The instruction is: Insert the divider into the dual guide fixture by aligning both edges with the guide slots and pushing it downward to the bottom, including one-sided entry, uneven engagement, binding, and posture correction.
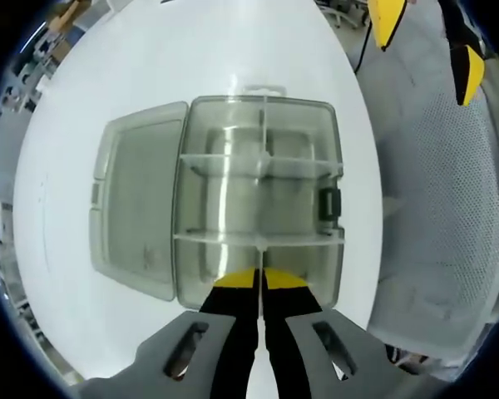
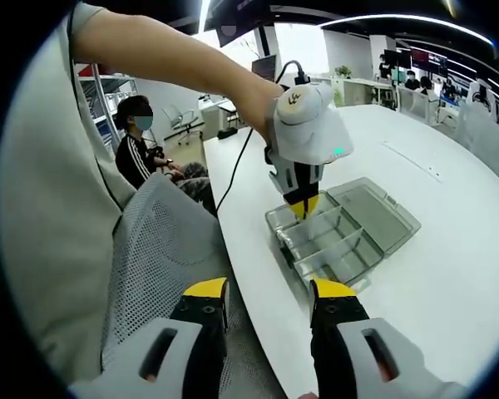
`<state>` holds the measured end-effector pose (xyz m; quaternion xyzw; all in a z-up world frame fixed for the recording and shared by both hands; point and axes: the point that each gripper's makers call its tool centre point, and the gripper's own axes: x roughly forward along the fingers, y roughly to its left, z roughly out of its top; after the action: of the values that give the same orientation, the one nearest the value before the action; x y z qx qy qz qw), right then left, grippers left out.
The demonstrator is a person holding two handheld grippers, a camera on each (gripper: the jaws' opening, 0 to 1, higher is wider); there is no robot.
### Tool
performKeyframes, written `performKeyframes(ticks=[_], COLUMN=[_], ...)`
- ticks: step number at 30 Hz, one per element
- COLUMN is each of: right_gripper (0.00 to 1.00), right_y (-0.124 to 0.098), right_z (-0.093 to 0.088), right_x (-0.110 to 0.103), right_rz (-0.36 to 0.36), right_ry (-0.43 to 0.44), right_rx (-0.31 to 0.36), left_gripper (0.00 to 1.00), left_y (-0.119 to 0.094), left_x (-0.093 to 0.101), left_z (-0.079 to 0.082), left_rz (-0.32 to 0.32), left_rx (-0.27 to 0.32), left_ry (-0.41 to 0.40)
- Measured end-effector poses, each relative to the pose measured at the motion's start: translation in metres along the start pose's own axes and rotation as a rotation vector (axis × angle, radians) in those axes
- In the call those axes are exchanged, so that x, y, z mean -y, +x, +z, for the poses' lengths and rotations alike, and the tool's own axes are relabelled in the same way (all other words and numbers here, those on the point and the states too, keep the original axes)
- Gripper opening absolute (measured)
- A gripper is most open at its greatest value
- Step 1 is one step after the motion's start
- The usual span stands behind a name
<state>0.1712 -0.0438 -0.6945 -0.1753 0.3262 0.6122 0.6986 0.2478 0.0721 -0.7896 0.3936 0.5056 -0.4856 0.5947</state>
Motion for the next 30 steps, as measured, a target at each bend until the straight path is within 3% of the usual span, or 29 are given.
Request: performKeyframes(ticks=[30], right_gripper=[0.35], right_y=[0.0004], right_z=[0.0005], right_x=[0.0008], right_rz=[-0.003], right_ry=[0.009], right_rx=[0.004], left_gripper=[0.0], left_y=[0.0092], left_x=[0.0], left_z=[-0.0044], left_rz=[0.011], left_rx=[-0.008], left_ry=[0.011])
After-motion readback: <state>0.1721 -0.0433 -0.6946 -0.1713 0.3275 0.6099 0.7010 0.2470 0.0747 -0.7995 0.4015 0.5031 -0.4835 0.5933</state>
